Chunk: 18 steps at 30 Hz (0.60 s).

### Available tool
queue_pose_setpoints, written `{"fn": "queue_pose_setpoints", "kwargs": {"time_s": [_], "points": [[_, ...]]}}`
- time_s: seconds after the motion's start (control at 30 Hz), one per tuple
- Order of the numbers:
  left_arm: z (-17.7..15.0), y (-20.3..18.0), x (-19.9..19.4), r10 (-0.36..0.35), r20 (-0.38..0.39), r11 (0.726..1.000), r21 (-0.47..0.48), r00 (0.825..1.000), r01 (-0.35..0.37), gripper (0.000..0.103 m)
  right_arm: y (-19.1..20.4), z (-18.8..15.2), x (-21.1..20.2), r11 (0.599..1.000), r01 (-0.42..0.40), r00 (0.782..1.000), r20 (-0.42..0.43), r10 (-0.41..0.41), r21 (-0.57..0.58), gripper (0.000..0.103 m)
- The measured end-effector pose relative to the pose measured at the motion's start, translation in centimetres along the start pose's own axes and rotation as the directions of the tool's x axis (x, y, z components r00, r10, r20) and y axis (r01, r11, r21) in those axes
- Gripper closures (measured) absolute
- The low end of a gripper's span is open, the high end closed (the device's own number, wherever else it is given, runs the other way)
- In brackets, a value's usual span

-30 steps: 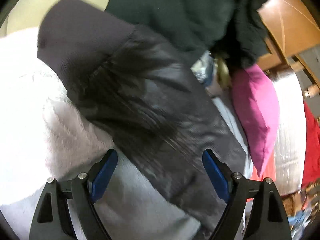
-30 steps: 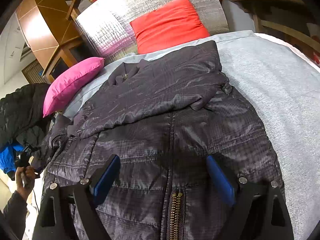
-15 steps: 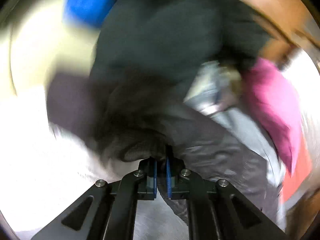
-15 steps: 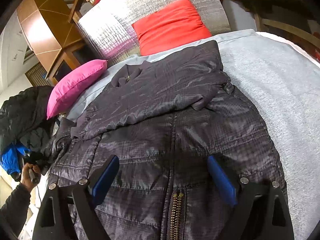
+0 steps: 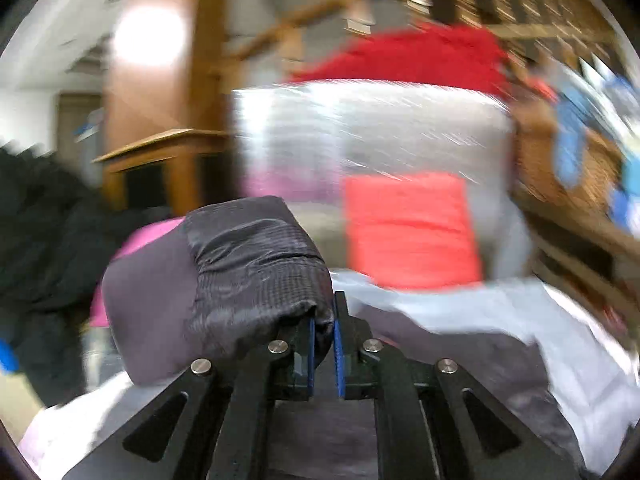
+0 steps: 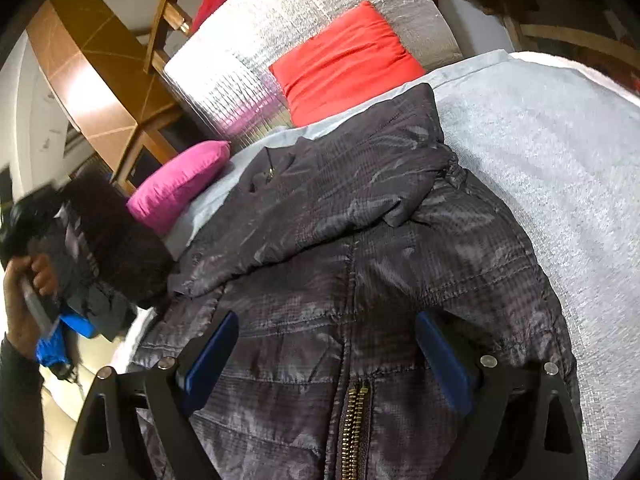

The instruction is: Fold large clothes

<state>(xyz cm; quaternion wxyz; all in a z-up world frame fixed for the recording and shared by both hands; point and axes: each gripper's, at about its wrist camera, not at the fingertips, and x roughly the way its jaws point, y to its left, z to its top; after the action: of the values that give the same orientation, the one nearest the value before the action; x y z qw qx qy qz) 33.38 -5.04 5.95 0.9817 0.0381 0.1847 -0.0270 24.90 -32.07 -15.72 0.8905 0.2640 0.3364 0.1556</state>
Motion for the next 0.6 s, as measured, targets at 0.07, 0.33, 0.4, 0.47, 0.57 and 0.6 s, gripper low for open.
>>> {"fn": "queue_pose_setpoints", "kwargs": {"time_s": [0.07, 0.33, 0.4, 0.47, 0.57, 0.6], "points": [[-2.5, -5.2, 3.2, -0.104, -0.134, 0.991, 0.068, 0.986, 0.114, 0.043, -0.1, 0.1, -0.1, 1.0, -0.013, 1.0, 0.0, 0.013, 0.01, 0.011], [-10.5, -7.6, 5.1, -0.137, -0.376, 0.978, 0.096, 0.916, 0.185, 0.028, -0.5, 0.4, -0.2, 0.998, -0.044, 0.999, -0.003, 0.044, 0.037, 0.011], [-11.5, -5.8, 2.9, -0.14, -0.367, 0.985, 0.043, 0.92, 0.167, 0.028, -0.4, 0.4, -0.2, 0.999, -0.041, 0.999, -0.004, 0.041, 0.036, 0.011], [-12.4, -3.3, 0.1, -0.142, -0.334, 0.989, -0.02, 0.932, 0.144, 0.025, -0.4, 0.4, -0.2, 0.999, -0.04, 0.999, -0.003, 0.04, 0.034, 0.011], [-12.3, 1.7, -1.5, -0.067, -0.26, 0.993, -0.111, 0.963, 0.04, 0.022, -0.4, 0.3, -0.5, 0.999, -0.037, 0.999, 0.009, 0.036, 0.034, 0.011], [-12.3, 3.7, -1.4, -0.039, -0.245, 0.987, -0.159, 0.969, 0.0, 0.021, -0.3, 0.4, -0.8, 0.999, -0.028, 0.999, 0.018, 0.028, 0.028, 0.011]]}}
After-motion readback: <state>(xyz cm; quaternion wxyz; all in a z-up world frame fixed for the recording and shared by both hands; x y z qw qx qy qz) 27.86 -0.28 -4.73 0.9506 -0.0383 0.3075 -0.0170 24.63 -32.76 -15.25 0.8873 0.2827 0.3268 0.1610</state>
